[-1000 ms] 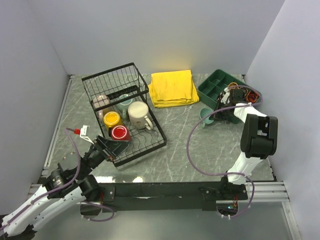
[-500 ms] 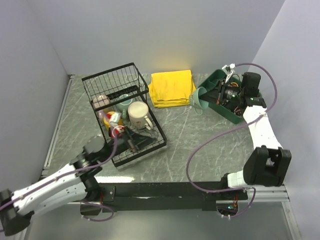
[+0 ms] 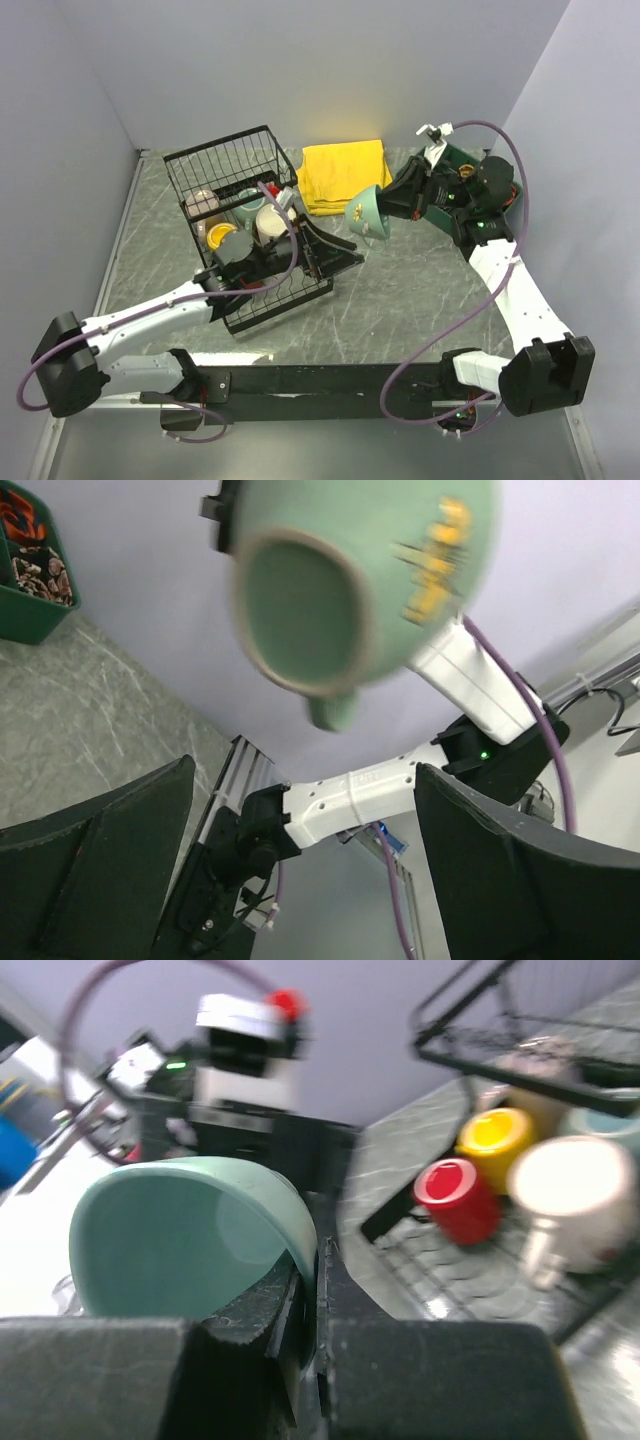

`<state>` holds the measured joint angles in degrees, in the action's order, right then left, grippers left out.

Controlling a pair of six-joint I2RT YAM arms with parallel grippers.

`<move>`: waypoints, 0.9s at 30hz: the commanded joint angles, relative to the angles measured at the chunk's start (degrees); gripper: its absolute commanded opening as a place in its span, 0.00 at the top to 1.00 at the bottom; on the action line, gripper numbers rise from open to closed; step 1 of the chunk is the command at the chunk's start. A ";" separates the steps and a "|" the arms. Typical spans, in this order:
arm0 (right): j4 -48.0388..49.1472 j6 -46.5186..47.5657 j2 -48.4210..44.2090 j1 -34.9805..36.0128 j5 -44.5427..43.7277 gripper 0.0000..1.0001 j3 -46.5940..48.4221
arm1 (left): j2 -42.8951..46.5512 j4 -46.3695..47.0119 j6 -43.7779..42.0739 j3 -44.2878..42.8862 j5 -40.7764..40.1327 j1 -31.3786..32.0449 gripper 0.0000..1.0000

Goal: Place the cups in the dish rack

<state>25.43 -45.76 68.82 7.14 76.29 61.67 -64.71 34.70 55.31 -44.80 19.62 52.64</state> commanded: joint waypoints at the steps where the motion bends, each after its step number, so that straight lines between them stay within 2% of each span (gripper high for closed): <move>1: 8.94 -7.59 -2.63 2.79 1.14 1.00 -0.59 | -2.52 8.54 -2.22 -2.58 3.84 -0.17 0.05; 8: 9.20 -7.16 -3.16 5.43 0.53 1.00 -2.34 | -5.51 16.17 -0.47 -4.42 9.12 0.00 0.14; 13: 9.80 -6.53 -2.72 5.70 -0.61 1.00 -3.57 | -6.75 16.28 -0.20 -5.39 9.04 0.79 0.16; 19: 11.04 -5.22 -3.07 5.87 -2.29 1.00 -4.36 | -8.59 16.10 1.03 -6.27 5.35 1.06 0.31; 24: 17.10 -7.94 -2.64 6.22 -2.90 1.00 -6.47 | -10.61 18.73 3.22 -7.41 5.17 1.06 0.39; 27: 17.37 -6.98 -2.46 6.22 -2.73 1.00 -6.65 | -11.49 19.18 3.84 -8.55 5.52 1.06 0.49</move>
<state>37.34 -53.08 67.31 12.56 74.52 55.46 -75.29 48.23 57.49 -48.90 25.91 53.41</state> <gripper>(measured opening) 0.089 0.562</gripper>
